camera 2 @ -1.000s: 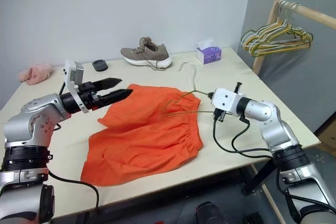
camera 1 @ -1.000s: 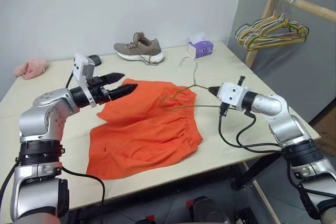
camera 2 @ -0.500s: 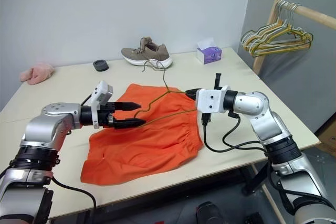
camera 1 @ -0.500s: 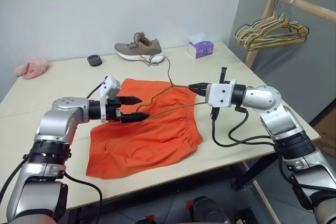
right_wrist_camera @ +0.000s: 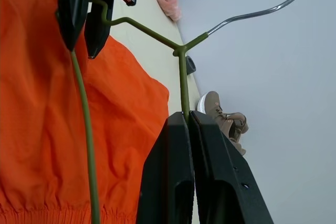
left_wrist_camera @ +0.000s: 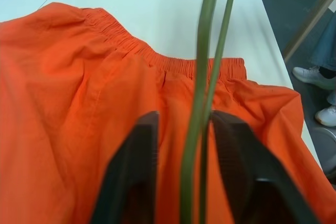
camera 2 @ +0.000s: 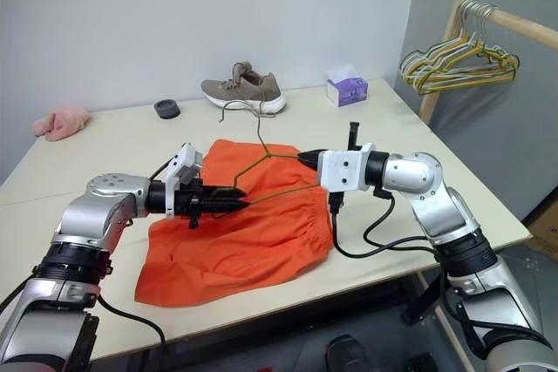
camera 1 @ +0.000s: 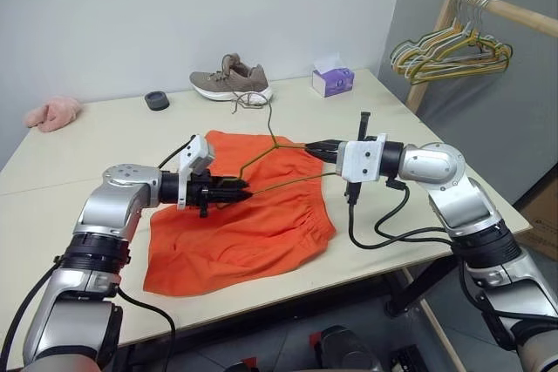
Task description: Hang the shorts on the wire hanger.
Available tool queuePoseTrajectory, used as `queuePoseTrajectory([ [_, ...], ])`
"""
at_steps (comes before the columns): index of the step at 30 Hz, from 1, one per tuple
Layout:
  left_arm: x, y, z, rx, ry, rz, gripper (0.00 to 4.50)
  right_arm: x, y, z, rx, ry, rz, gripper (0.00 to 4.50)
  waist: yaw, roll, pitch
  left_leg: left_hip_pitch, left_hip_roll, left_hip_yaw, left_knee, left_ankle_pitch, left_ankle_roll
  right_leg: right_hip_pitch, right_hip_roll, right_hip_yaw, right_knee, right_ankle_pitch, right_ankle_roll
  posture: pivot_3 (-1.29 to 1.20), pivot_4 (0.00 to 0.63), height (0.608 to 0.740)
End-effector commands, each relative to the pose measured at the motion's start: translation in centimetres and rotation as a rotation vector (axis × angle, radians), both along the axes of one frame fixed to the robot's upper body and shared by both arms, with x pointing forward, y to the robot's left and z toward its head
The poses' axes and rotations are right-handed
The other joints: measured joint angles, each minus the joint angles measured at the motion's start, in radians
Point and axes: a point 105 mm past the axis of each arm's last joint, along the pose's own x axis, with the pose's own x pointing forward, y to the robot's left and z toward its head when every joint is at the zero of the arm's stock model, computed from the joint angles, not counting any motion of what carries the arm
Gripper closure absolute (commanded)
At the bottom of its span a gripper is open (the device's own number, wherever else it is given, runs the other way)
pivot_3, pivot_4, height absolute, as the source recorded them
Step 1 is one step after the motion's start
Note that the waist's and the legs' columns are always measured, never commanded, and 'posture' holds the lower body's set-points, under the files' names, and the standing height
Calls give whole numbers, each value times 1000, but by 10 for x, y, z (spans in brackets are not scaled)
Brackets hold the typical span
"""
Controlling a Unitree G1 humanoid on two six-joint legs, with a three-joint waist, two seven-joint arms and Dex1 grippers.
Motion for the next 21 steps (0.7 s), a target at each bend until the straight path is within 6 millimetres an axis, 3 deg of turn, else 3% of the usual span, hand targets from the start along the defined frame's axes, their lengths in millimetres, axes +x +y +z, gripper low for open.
queuePoseTrajectory([
  [1, 4, -2, 12, 1, -50, -9, 4407, -6, 2, 14, 44, -31, 15, 4500, -1, 0, 0, 0, 0, 0, 0, 0, 0, 0, 0, 0, 0, 0, 0, -316, 0, 740],
  [8, 6, 2, 11, 21, -50, 16, 4480, -5, -5, -1, 31, 101, -21, 4500, -1, 0, 0, 0, 0, 0, 0, 0, 0, 0, 0, 0, 0, 0, 0, -320, 0, 740],
  [9, 7, 3, 10, 29, -51, 21, 4500, -5, -8, 1, 41, 111, -35, 3979, -1, 0, 0, 0, 0, -1, 0, 0, 0, 0, 0, 0, 0, 0, 0, -320, 0, 740],
  [11, 6, 5, 7, 49, -55, 26, 4500, -6, -14, 5, 65, 130, -60, 3464, -1, 0, 0, 0, 0, -1, 0, 0, 0, 0, 0, 0, 0, 0, 0, -323, 0, 740],
  [16, 4, 5, 6, 90, -95, 15, 4500, -12, -30, 11, 135, 278, -104, 1691, 0, 0, 0, 0, 0, -1, 0, 0, 0, 0, 0, 0, 0, 0, 0, -327, 0, 740],
  [20, -2, 2, 12, 123, -148, -29, 4500, -15, -44, -5, 48, 423, -178, 299, -1, 0, 0, 0, 1, -2, 0, 0, 0, 0, 0, -1, 0, 0, 0, -336, 0, 740],
  [21, -4, 1, 14, 133, -164, -44, 4500, -16, -47, -11, 24, 468, -206, 299, -1, 0, 0, 0, 0, -1, 0, 0, 0, 0, 0, 0, 0, 0, 0, -336, 0, 740],
])
